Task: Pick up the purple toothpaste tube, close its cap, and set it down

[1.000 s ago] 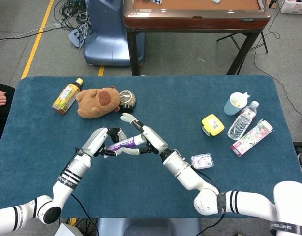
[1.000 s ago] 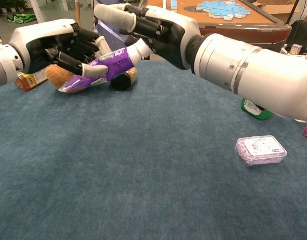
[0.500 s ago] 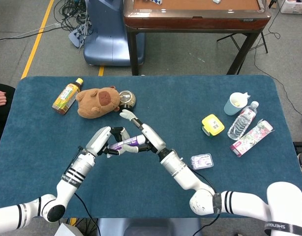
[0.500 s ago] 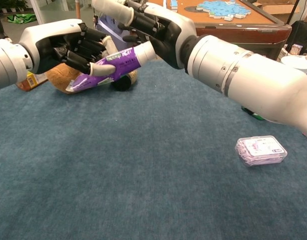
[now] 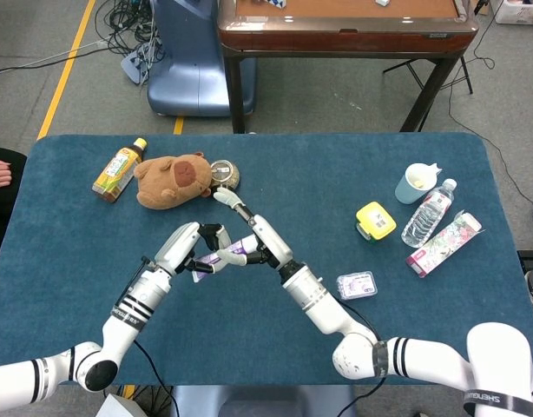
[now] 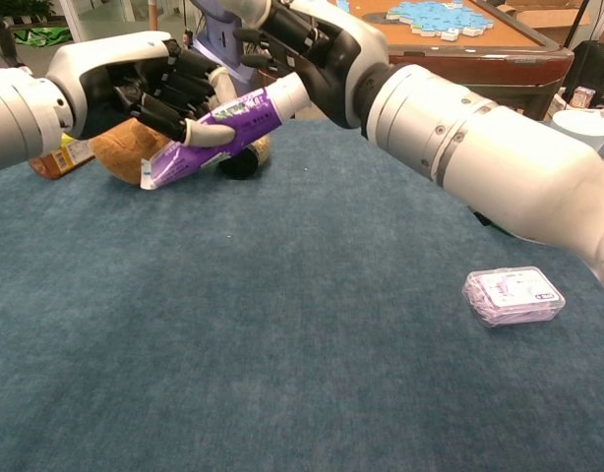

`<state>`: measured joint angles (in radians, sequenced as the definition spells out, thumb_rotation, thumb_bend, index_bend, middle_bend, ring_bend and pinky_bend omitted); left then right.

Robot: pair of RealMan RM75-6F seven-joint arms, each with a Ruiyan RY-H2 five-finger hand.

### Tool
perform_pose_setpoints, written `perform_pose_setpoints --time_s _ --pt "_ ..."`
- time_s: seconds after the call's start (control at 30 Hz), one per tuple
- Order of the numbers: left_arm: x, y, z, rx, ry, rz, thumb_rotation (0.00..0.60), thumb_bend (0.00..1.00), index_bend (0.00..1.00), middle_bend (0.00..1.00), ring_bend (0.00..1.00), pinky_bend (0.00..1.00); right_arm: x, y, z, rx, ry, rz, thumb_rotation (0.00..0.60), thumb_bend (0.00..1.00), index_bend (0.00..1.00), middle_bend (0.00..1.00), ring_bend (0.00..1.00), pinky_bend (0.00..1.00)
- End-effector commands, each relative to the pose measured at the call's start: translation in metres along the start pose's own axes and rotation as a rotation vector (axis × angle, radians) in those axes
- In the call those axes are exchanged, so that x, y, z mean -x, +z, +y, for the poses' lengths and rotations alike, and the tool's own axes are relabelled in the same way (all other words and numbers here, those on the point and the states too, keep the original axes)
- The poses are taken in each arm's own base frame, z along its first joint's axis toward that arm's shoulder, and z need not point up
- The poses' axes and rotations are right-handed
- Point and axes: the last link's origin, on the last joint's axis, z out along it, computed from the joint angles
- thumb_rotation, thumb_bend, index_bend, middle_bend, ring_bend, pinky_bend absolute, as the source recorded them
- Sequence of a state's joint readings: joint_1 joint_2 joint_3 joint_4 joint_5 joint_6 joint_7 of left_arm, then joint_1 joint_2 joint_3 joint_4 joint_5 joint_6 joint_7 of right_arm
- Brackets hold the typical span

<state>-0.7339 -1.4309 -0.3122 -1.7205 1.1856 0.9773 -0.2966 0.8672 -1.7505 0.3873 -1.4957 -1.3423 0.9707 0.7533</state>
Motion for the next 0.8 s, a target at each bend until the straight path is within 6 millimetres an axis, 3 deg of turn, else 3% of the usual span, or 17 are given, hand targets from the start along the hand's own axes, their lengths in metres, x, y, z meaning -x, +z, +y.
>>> perform_pose_setpoints --time_s 0.03,0.8 --pt "-0.0009 0.0001 0.0002 -0.002 -0.004 0.001 0.600 0.34 0.66 0.74 0.52 0.48 0.0017 -0.0002 0.0004 -0.004 0.011 -0.004 0.372 0.00 0.00 0.00 0.00 0.00" --pt "-0.0071 0.0031 -0.0026 -0.015 -0.044 0.007 0.600 0.34 0.66 0.74 0.52 0.48 0.0103 0.0004 -0.0070 -0.060 0.089 -0.026 0.372 0.00 0.00 0.00 0.00 0.00"
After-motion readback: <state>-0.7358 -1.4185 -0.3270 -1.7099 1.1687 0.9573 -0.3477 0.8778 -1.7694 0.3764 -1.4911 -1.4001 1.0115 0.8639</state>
